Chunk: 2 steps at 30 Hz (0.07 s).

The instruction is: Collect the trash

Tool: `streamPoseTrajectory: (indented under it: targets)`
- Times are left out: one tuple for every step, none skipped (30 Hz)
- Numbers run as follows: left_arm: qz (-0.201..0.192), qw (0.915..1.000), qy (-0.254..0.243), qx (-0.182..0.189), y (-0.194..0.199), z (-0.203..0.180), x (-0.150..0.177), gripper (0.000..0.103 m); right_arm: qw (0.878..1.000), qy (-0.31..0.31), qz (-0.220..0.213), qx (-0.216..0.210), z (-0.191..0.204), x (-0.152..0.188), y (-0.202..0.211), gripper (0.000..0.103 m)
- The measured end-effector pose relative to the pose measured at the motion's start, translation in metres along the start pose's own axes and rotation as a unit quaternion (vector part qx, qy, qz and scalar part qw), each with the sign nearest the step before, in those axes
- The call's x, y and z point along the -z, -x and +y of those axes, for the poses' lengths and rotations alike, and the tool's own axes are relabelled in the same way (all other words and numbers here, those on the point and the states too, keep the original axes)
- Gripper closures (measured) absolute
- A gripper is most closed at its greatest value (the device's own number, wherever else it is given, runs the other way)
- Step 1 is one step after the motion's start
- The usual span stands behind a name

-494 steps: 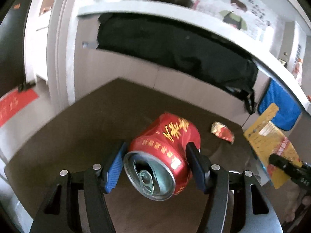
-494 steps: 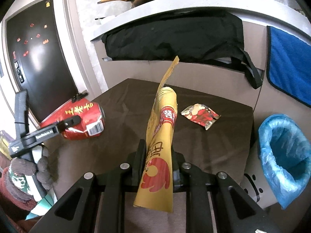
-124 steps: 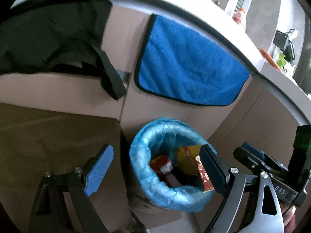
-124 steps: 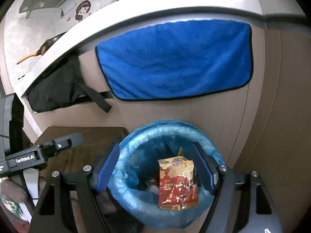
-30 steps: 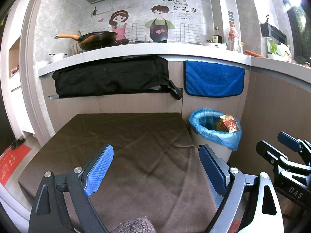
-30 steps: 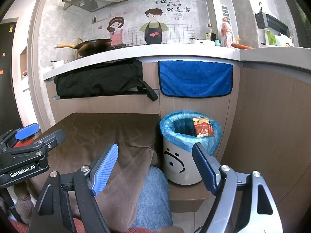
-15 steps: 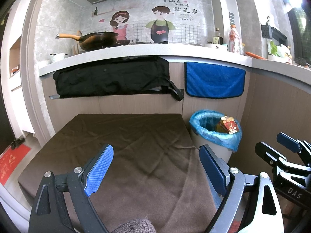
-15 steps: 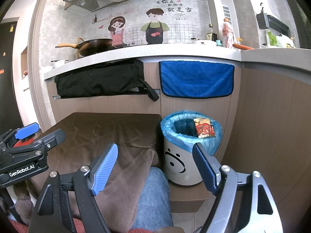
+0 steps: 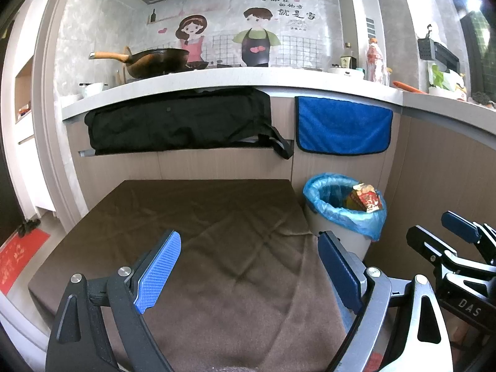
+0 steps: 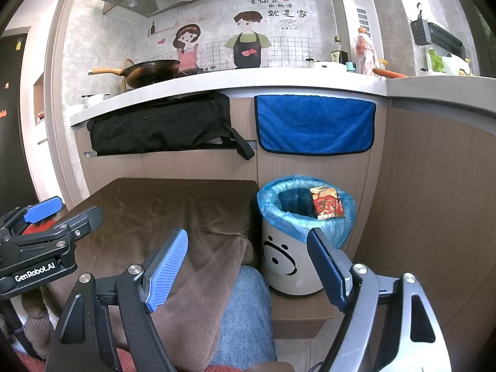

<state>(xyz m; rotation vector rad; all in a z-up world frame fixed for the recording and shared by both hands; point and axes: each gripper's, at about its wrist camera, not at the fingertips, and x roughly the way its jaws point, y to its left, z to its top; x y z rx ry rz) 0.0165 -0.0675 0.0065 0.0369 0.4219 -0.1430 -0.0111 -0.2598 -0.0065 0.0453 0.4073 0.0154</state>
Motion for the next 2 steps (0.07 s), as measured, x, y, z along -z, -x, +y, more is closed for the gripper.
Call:
streamPoseTrajectory:
  targets:
    - [0.000,1.0000,0.000,0.000,-0.0010,0.0006,0.0000,0.013,1.000,0.000,0.000,0.000,0.0001,0.0002,0.0002,0.026]
    - [0.000,1.0000,0.001,-0.002,-0.0003,0.0002,0.0009,0.013,1.000,0.001,0.001,-0.001,0.0001,0.0000,-0.0007,0.026]
